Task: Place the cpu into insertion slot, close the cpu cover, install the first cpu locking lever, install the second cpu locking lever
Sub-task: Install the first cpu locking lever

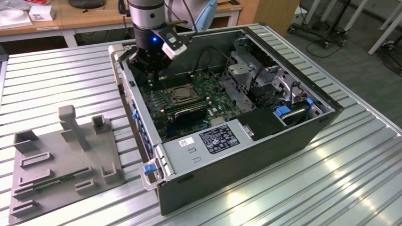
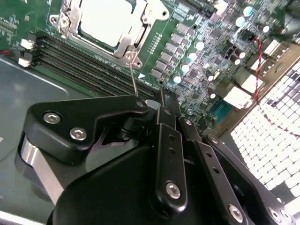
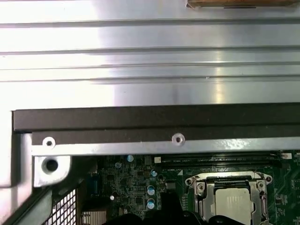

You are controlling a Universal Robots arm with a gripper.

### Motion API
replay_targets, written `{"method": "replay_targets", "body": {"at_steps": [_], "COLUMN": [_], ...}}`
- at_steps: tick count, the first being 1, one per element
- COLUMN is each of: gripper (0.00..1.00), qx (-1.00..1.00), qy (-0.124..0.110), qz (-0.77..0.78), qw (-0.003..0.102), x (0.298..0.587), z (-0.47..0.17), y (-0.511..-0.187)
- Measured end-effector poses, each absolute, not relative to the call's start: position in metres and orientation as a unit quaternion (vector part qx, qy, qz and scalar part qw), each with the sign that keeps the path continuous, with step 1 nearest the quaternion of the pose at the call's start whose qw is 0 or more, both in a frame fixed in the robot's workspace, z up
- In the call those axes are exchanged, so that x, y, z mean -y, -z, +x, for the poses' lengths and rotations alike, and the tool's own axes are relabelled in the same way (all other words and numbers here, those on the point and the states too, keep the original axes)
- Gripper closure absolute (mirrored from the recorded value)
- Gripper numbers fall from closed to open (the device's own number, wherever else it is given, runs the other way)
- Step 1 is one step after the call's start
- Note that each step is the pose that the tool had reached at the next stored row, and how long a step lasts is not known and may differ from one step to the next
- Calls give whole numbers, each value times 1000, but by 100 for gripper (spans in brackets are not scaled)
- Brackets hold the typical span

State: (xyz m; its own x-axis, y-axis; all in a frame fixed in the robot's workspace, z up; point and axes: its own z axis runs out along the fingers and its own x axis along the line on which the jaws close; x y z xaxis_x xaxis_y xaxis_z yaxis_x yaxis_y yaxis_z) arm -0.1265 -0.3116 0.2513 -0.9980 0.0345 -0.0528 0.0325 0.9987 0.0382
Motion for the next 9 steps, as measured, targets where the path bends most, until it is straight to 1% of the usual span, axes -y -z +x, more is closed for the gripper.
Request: {"method": "replay_targets", "body": {"at_steps": [9], "gripper": [89], "qx": [-999], "qy": [-21], "qz": [17], "qw": [27], "x": [309], "z": [-127], "y": [-248]}}
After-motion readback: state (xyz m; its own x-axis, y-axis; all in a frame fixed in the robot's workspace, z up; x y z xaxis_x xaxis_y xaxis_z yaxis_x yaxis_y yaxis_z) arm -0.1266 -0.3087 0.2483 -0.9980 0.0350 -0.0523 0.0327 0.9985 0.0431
